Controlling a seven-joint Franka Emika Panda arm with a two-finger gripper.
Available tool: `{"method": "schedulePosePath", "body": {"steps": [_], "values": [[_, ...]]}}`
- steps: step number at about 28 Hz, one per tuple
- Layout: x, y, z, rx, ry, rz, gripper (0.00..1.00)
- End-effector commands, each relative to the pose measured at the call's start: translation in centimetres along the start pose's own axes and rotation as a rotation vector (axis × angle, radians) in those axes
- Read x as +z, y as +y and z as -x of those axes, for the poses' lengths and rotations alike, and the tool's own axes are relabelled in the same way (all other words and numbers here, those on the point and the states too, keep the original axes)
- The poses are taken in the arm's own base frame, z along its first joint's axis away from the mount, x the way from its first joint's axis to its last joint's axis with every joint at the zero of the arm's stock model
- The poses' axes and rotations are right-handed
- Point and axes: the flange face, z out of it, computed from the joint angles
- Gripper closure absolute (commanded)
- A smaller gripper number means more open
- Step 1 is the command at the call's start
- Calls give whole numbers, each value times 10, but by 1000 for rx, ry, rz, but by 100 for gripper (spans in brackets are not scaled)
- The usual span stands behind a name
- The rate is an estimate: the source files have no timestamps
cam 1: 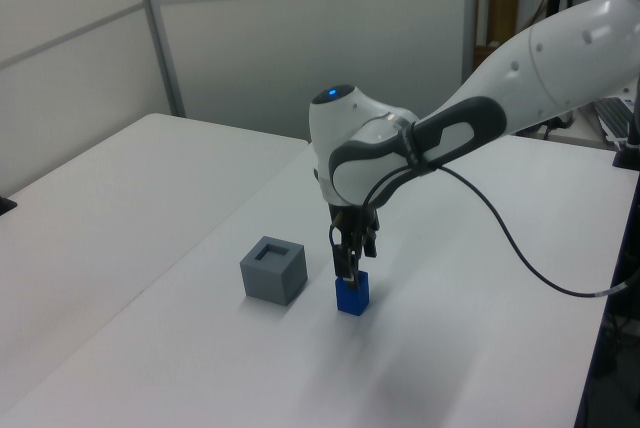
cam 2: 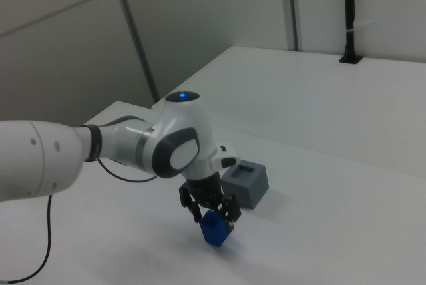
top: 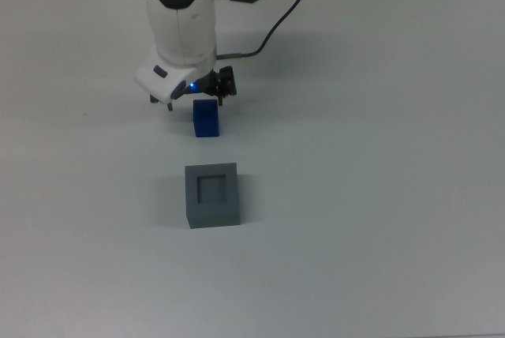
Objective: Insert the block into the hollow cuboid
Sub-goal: 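Close the gripper on the blue block, then lift the blue block and carry it above the grey hollow cube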
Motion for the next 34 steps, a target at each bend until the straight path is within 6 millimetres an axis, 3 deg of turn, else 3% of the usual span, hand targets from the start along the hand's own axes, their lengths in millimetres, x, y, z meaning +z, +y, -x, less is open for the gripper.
{"method": "schedulePosePath", "body": {"steps": [1,5,10,12,17,20,28,34], "values": [[8,0,-1,-30,7,14,0],[7,-10,-2,-7,8,10,2],[4,-17,-6,15,26,10,37],[2,-20,-8,11,36,10,59],[-7,-25,-12,9,58,2,90],[-18,-24,-14,11,75,2,97],[-102,-19,-19,36,107,-23,98],[-143,-9,-30,81,177,-70,98]]}}
